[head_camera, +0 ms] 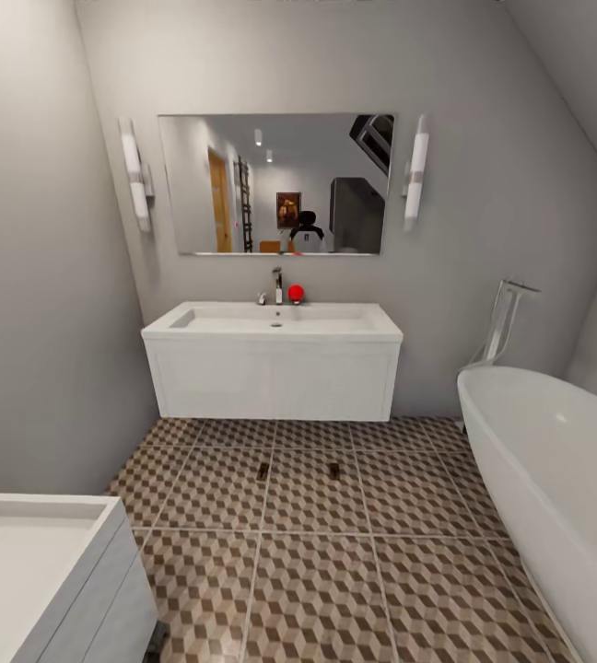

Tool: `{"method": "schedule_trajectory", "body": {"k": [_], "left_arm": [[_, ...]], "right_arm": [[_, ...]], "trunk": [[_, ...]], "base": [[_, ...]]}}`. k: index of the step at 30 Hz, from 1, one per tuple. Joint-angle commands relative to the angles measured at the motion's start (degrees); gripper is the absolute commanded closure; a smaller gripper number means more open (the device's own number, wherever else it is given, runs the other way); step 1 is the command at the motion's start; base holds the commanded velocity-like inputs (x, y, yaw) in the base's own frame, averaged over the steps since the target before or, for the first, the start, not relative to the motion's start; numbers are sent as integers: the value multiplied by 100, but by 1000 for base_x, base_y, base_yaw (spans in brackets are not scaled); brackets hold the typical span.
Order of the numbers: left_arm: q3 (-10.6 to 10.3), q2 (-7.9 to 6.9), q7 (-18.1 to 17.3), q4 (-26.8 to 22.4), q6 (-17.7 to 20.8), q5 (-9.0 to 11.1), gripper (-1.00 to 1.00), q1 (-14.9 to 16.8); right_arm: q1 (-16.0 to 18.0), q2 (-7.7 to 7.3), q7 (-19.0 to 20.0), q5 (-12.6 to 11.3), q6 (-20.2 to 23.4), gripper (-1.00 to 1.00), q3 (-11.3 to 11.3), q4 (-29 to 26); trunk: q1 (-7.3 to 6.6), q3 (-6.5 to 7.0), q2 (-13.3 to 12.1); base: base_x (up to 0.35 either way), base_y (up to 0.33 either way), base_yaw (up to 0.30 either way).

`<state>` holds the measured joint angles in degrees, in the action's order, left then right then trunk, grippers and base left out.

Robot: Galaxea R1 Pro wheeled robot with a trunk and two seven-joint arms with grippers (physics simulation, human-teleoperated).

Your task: Take the four mousetraps from the cabinet in the bathroom and place them on the bathroom floor. Make sure all four end up on the same floor surface, and ensure that at least two of them are either under or directly next to the same bathroom sink.

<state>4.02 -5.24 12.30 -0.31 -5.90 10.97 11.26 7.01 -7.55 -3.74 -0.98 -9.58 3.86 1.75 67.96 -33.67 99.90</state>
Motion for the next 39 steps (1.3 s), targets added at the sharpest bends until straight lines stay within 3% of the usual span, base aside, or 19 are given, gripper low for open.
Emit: {"method": "schedule_trajectory", "body": {"k": [1,39], "left_arm": [[37,1,0,4,-25,11,-100,3],[37,-107,0,4,-34,11,-100,-54]], "right_arm": [[8,0,2,-10,-41,-100,36,19],[3,23,25,-78,33,-100,28,19]], "trunk": [[-23,13,-39],[-858,695,-1563]], "base": [[0,0,0],[0,0,0]]}}
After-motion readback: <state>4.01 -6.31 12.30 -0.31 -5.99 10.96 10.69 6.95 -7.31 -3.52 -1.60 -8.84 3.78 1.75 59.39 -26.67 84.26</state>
